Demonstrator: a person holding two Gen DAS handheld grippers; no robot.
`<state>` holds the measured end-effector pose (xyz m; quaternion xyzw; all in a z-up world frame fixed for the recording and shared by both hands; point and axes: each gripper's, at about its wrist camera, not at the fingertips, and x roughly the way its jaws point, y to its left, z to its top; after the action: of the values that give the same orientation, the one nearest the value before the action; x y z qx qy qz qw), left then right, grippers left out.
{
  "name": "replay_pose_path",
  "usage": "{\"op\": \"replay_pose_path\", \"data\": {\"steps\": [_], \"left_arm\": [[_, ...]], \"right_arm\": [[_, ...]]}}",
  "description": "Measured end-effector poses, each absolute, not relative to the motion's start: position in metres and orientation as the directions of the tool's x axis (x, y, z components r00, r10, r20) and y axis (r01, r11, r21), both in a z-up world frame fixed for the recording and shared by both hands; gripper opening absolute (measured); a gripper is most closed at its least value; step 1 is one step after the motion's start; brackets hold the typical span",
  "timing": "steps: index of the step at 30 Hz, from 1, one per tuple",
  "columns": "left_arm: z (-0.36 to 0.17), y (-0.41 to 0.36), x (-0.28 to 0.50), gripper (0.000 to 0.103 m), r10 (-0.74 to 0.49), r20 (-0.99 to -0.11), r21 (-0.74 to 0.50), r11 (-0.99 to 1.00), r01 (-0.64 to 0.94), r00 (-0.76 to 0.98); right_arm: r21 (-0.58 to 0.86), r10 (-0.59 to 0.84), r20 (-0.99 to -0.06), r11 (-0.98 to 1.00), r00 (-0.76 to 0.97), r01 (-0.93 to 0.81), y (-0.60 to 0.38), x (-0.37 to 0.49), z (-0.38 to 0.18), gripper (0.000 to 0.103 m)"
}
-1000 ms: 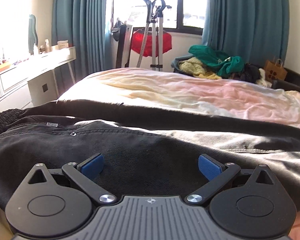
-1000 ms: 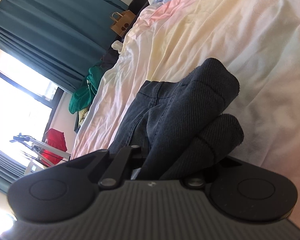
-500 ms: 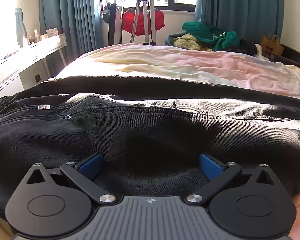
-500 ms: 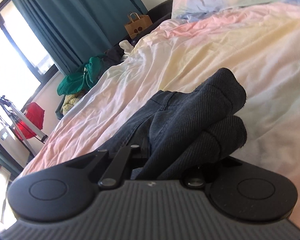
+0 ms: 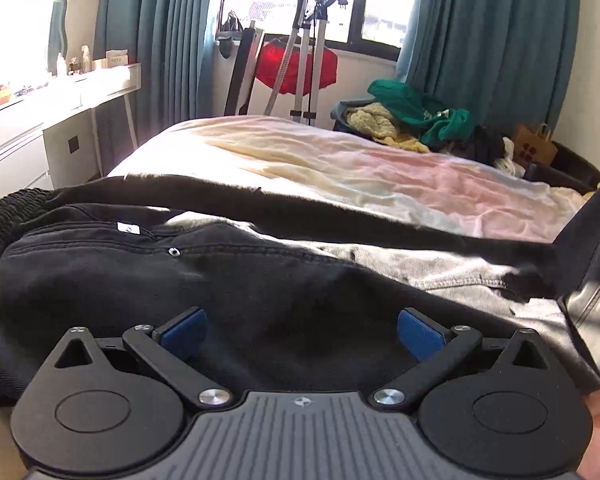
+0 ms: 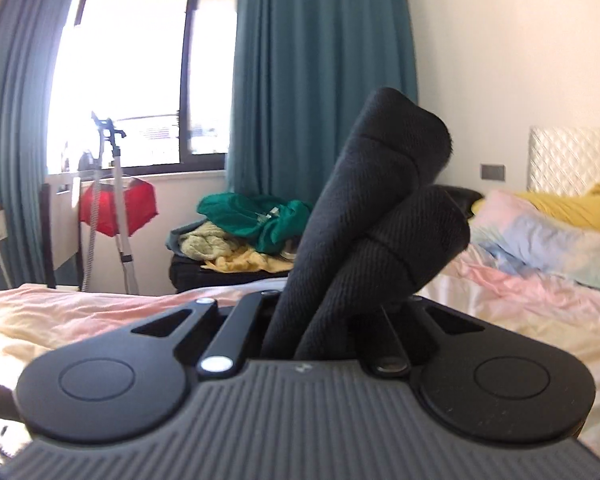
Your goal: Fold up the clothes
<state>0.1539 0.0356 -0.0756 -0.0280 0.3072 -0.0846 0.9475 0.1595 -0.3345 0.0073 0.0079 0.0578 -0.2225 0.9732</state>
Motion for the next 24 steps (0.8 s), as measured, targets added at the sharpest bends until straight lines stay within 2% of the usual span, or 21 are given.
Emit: {"op": "replay_pose_path", "data": {"steps": [2, 5, 7, 10, 12, 14, 17, 19, 21, 22, 24], "left_arm": [[-0.059, 0.051, 0.147, 0.103, -0.182, -0.542, -0.154, 0.981, 0.115, 0.821], [-0.041, 0.079, 0.137, 0.103, -0.227, -0.497, -0.289, 0.953, 0.087, 0.837], [-0.039, 0.096, 0.127, 0.103, -0.294, -0.456, -0.394, 0.913, 0.106, 0.84], [-0.04, 0.111, 0.119, 0.103, -0.35, -0.425, -0.471, 0.873, 0.126, 0.835], [-0.041, 0.114, 0.119, 0.103, -0.359, -0.417, -0.492, 0.862, 0.125, 0.835], [-0.044, 0.114, 0.12, 0.103, -0.377, -0.402, -0.522, 0.843, 0.129, 0.834], [-0.05, 0.111, 0.124, 0.103, -0.404, -0.391, -0.539, 0.829, 0.15, 0.827], [-0.054, 0.105, 0.127, 0.103, -0.401, -0.396, -0.523, 0.838, 0.156, 0.826], [-0.057, 0.101, 0.13, 0.103, -0.392, -0.403, -0.507, 0.848, 0.155, 0.827], [-0.06, 0.099, 0.131, 0.103, -0.389, -0.405, -0.5, 0.852, 0.155, 0.827], [-0.063, 0.094, 0.132, 0.103, -0.38, -0.408, -0.481, 0.862, 0.158, 0.83]], "right_arm": [[-0.049, -0.352, -0.098, 0.936, 0.931, 0.349, -0.29, 0.165, 0.001, 0.011], [-0.093, -0.223, -0.128, 0.973, 0.966, 0.212, -0.223, 0.169, -0.027, 0.011], [-0.137, -0.14, -0.225, 0.984, 0.964, 0.111, -0.186, 0.173, -0.061, 0.013], [-0.185, -0.066, -0.405, 0.983, 0.912, -0.011, -0.147, 0.182, -0.111, 0.014], [-0.22, -0.086, -0.459, 0.975, 0.884, -0.019, -0.139, 0.183, -0.136, 0.015], [-0.203, -0.078, -0.453, 0.979, 0.888, -0.017, -0.143, 0.18, -0.132, 0.015], [-0.145, -0.013, -0.498, 0.987, 0.867, -0.068, -0.154, 0.183, -0.118, 0.019], [-0.113, 0.042, -0.525, 0.987, 0.85, -0.118, -0.155, 0.186, -0.108, 0.027], [-0.102, 0.083, -0.542, 0.981, 0.836, -0.164, -0.151, 0.179, -0.102, 0.052], [-0.107, 0.094, -0.549, 0.978, 0.83, -0.181, -0.147, 0.175, -0.101, 0.058], [-0.058, 0.155, -0.576, 0.972, 0.803, -0.229, -0.154, 0.163, -0.096, 0.078]]}}
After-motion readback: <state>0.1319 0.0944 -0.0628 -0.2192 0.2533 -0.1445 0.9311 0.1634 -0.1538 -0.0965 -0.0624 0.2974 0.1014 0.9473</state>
